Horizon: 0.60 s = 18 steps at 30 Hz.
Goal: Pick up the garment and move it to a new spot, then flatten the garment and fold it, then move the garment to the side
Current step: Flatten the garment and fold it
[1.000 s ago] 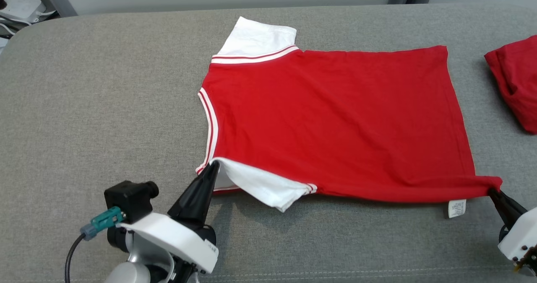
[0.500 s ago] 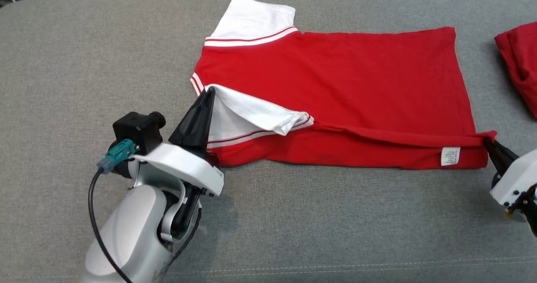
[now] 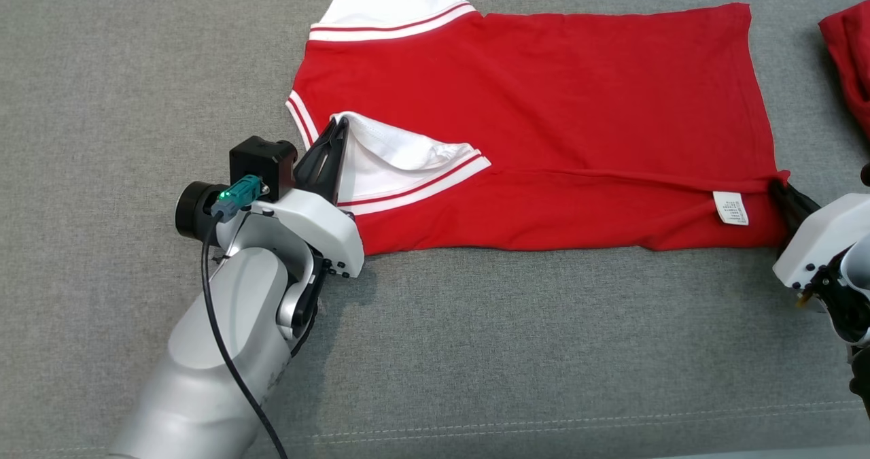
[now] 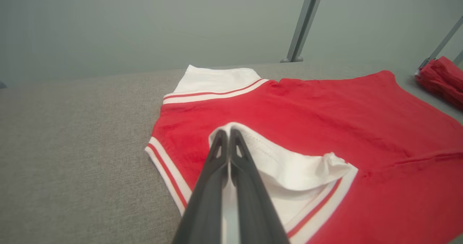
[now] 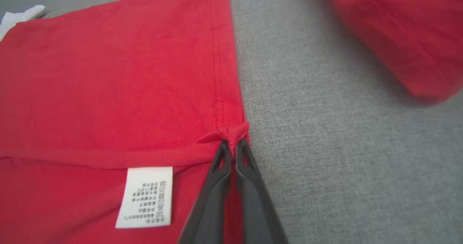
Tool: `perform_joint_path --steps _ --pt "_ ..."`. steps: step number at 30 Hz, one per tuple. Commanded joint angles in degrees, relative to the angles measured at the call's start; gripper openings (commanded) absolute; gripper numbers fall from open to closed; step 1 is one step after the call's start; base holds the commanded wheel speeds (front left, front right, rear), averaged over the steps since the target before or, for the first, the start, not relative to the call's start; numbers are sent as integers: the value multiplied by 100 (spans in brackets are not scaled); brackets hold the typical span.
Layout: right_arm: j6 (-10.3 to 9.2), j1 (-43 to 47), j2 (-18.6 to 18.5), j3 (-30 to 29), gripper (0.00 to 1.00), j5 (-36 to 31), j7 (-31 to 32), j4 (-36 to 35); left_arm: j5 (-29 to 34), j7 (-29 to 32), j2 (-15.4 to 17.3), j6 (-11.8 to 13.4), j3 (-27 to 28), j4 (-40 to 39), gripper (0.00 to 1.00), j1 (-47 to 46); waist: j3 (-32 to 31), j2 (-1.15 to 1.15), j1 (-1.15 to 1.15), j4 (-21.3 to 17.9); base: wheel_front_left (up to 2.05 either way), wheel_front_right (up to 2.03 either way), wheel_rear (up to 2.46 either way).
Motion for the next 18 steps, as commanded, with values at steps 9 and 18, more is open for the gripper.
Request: perform_joint_path --steps 9,18 --pt "-1 -128 5 231 100 -6 -1547 308 -3 -406 -51 -57 227 597 100 -431 -169 0 0 -50 0 0 0" --pt "-1 709 244 131 100 -254 -2732 65 362 -471 87 319 704 -942 100 843 -507 0 0 -34 0 0 0"
